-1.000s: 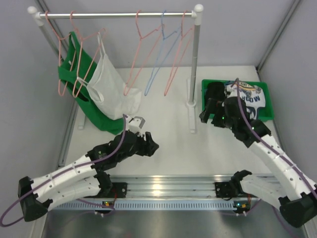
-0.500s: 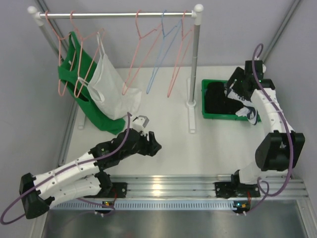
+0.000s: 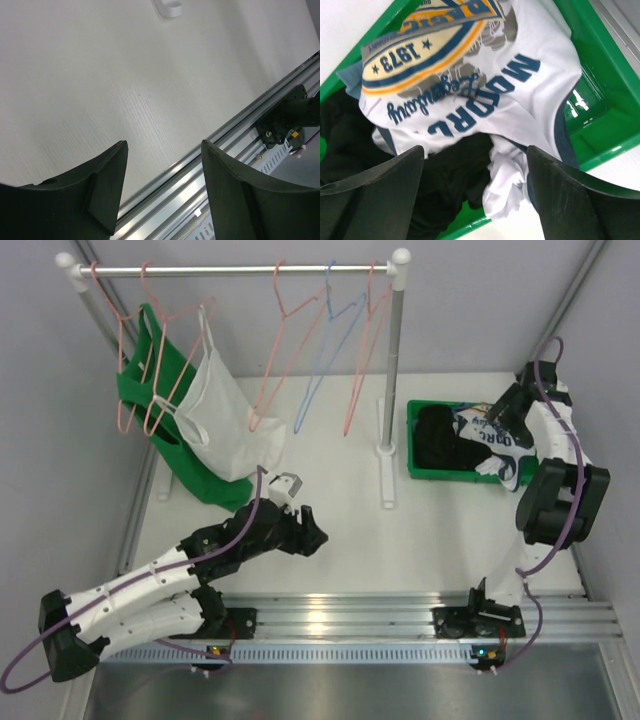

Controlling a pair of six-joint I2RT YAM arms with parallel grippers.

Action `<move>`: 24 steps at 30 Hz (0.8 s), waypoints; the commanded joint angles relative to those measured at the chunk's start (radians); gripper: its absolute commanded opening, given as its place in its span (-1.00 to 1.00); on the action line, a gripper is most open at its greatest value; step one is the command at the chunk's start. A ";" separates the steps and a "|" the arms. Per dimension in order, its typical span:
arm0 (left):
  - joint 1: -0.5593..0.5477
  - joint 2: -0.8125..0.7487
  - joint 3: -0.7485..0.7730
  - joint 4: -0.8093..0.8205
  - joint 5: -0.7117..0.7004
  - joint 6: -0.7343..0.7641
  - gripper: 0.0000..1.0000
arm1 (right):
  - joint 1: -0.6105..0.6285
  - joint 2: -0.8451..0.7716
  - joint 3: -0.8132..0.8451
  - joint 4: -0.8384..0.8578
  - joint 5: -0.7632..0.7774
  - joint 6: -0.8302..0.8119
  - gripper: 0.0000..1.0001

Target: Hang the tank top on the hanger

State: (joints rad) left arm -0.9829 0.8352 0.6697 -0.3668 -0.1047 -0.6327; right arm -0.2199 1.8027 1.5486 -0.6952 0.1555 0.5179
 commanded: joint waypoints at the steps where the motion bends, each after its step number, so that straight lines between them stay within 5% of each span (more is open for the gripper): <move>1: -0.003 -0.005 0.034 0.031 0.026 0.014 0.32 | 0.005 0.073 0.160 0.011 0.003 -0.018 0.70; 8: -0.003 -0.005 0.033 0.026 0.020 0.034 0.32 | 0.005 0.219 0.292 0.013 0.033 -0.022 0.95; 18: -0.003 0.004 0.018 0.042 0.020 0.041 0.32 | 0.016 0.362 0.397 -0.046 0.044 -0.064 0.76; 19: -0.003 0.010 0.018 0.043 0.022 0.041 0.32 | 0.017 0.366 0.395 -0.052 0.050 -0.071 0.71; 24: -0.003 0.016 0.016 0.057 0.031 0.041 0.32 | 0.019 0.320 0.340 -0.021 0.046 -0.070 -0.27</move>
State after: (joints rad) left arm -0.9829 0.8478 0.6697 -0.3656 -0.0883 -0.6060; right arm -0.2111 2.1742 1.9137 -0.7273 0.1833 0.4557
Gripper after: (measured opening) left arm 0.658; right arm 0.444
